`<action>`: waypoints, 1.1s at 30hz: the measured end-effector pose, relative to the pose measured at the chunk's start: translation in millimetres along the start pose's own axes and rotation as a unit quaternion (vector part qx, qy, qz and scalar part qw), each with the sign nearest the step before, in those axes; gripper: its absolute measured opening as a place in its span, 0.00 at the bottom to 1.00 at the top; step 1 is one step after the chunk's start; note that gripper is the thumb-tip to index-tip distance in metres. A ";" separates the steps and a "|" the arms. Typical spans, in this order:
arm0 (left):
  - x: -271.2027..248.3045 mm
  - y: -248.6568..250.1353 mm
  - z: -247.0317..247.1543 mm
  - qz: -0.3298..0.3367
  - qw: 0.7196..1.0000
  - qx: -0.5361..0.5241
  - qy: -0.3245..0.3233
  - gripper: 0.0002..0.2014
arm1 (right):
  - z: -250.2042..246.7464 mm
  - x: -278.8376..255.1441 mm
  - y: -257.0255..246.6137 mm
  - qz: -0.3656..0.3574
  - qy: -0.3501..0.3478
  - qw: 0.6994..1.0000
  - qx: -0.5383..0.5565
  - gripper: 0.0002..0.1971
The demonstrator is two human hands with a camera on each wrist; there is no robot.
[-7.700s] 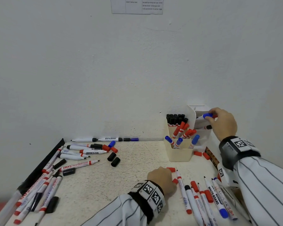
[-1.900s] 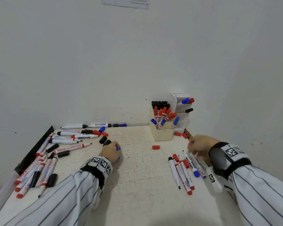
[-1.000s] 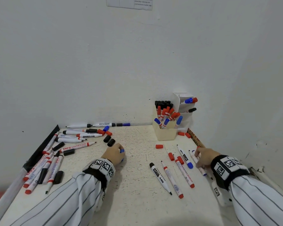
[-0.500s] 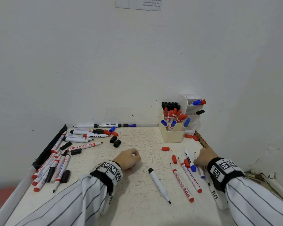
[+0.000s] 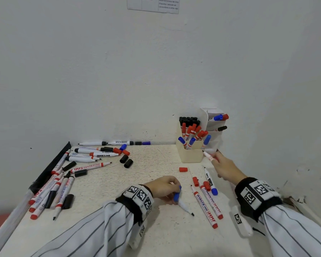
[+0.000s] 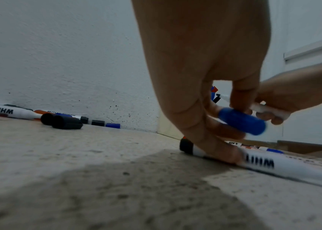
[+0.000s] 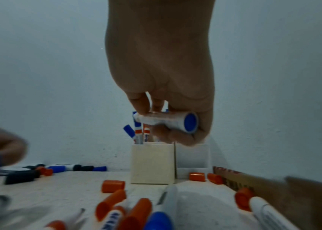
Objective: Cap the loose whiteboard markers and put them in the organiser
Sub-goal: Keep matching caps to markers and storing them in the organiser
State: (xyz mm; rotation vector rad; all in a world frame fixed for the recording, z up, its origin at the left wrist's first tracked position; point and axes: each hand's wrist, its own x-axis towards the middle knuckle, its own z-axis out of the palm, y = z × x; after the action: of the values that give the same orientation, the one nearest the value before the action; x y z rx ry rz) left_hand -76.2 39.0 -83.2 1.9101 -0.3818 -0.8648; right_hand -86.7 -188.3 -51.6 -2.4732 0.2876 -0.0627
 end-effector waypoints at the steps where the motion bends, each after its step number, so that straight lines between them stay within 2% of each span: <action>1: 1.1 -0.6 -0.9 0.016 1.000 0.000 0.017 0.06 | 1.8 -2.5 -2.9 -0.020 -0.013 1.000 -0.008 0.12; 7: 5.6 -10.2 -10.3 0.084 0.985 0.045 0.146 0.07 | 15.9 -17.1 -23.2 -0.087 -0.131 0.985 -0.073 0.11; 11: 5.6 -16.1 -15.9 0.102 0.972 0.066 0.200 0.13 | 25.3 -22.6 -33.5 -0.135 -0.136 0.977 -0.097 0.13; 16: 0.2 -21.2 -24.6 0.115 0.958 0.126 0.232 0.12 | 34.9 -20.4 -37.5 -0.168 -0.111 0.972 -0.118 0.12; 18: -3.0 -21.8 -28.1 0.109 0.954 0.151 0.234 0.13 | 37.6 -18.2 -39.2 -0.180 -0.104 0.972 -0.108 0.11; 25: -16.1 -19.0 -29.5 0.138 0.949 0.219 0.182 0.16 | 48.5 -16.8 -48.1 -0.227 -0.153 0.957 -0.092 0.12; 30: -20.6 -18.9 -36.2 0.167 0.946 0.190 0.205 0.15 | 52.7 -17.7 -53.5 -0.190 -0.183 0.962 -0.077 0.10; 33: -21.0 -16.7 -38.0 0.180 0.940 0.213 0.196 0.12 | 53.8 -17.7 -53.0 -0.196 -0.190 0.960 -0.060 0.11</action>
State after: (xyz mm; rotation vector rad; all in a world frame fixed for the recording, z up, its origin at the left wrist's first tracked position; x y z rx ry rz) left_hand -65.7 84.0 -78.6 2.2482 -0.6867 -0.1532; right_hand -87.7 -111.4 -61.7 -2.5599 -0.3751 0.2691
